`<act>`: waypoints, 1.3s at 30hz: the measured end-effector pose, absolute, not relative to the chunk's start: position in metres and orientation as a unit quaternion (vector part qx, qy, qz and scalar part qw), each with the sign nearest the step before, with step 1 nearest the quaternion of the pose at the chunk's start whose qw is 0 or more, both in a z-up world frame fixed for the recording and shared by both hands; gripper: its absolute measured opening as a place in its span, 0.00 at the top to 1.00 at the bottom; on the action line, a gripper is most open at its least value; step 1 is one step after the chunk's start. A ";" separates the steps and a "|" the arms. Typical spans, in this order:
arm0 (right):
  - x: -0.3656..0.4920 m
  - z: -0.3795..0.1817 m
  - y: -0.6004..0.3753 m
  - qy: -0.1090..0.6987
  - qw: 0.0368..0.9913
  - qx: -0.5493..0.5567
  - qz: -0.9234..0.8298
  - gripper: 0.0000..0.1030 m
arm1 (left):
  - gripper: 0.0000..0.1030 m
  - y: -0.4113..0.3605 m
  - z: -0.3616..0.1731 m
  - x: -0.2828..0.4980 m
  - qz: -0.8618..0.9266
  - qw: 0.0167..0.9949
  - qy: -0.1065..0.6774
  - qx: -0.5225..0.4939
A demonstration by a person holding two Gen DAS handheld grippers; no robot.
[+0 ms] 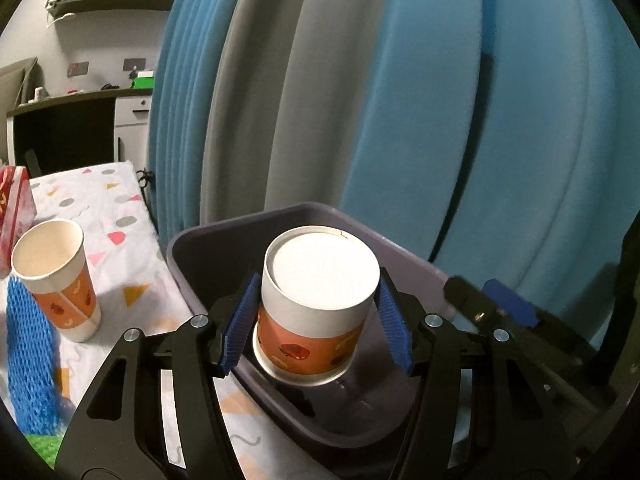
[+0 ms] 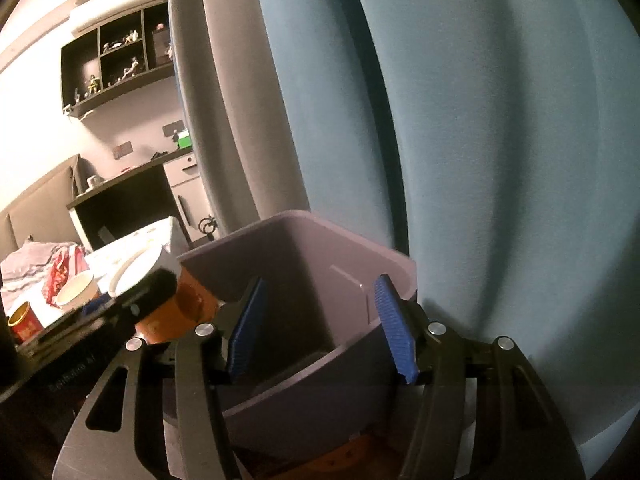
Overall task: Collect trash
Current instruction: 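Open the left tool to drop the paper cup into the grey bin, then return both tools to the table and grasp the green foam net with the right tool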
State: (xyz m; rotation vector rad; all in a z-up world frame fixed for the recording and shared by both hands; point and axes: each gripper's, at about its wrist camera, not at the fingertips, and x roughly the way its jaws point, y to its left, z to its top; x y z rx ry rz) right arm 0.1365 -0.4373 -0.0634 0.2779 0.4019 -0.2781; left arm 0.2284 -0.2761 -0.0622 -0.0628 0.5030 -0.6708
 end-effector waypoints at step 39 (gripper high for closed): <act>0.097 -0.056 -0.264 0.257 0.960 0.072 0.089 0.38 | 0.16 -0.016 -0.046 0.107 0.005 0.971 0.236 -0.037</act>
